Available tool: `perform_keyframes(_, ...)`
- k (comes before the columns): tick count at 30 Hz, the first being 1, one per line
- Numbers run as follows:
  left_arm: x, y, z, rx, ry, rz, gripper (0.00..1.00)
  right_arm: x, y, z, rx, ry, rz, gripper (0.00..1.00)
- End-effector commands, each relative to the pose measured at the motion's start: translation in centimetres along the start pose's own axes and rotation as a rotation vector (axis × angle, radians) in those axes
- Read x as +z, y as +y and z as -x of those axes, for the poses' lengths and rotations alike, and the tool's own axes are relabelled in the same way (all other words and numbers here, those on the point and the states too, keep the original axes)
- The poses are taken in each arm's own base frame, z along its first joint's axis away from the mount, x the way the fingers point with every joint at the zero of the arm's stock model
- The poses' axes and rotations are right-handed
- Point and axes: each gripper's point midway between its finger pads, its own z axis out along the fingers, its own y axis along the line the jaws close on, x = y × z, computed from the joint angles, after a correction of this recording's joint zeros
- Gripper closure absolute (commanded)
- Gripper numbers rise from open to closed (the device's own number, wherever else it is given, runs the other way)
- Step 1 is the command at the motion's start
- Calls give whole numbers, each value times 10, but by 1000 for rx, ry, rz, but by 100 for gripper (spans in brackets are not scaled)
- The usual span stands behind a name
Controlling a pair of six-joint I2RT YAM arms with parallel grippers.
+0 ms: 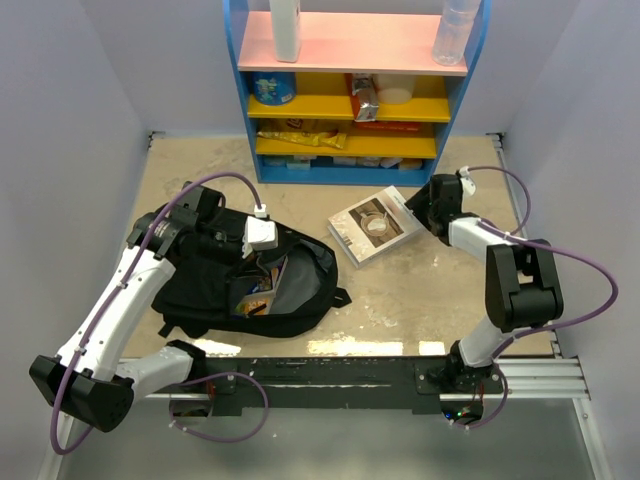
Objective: Pack the student bag
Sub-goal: Pick up the book from the center of the board.
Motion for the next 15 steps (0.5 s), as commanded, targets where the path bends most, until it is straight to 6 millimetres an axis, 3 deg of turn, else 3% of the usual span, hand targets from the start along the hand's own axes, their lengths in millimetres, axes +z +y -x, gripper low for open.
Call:
perform_keyframes(1,-5,-7,16,26,-55,-14,100,-2,-7,17,-67,-60,-53,44)
perform_keyframes(3,-5,-8,16,23,-56,-15,100,-6,1,32,-80,-98,-50,43)
perform_keyframes(8,-5,-8,17,20,-58,-15,100,0,1,41,-77,-122,-71,43)
perform_keyframes(11,-5,-8,15,22,-51,-7,100,6,2,29,-76,-73,-57,43)
perform_keyframes(15,-4,-8,14,20,-51,-9,100,12,-15,1,-35,3,-69,44)
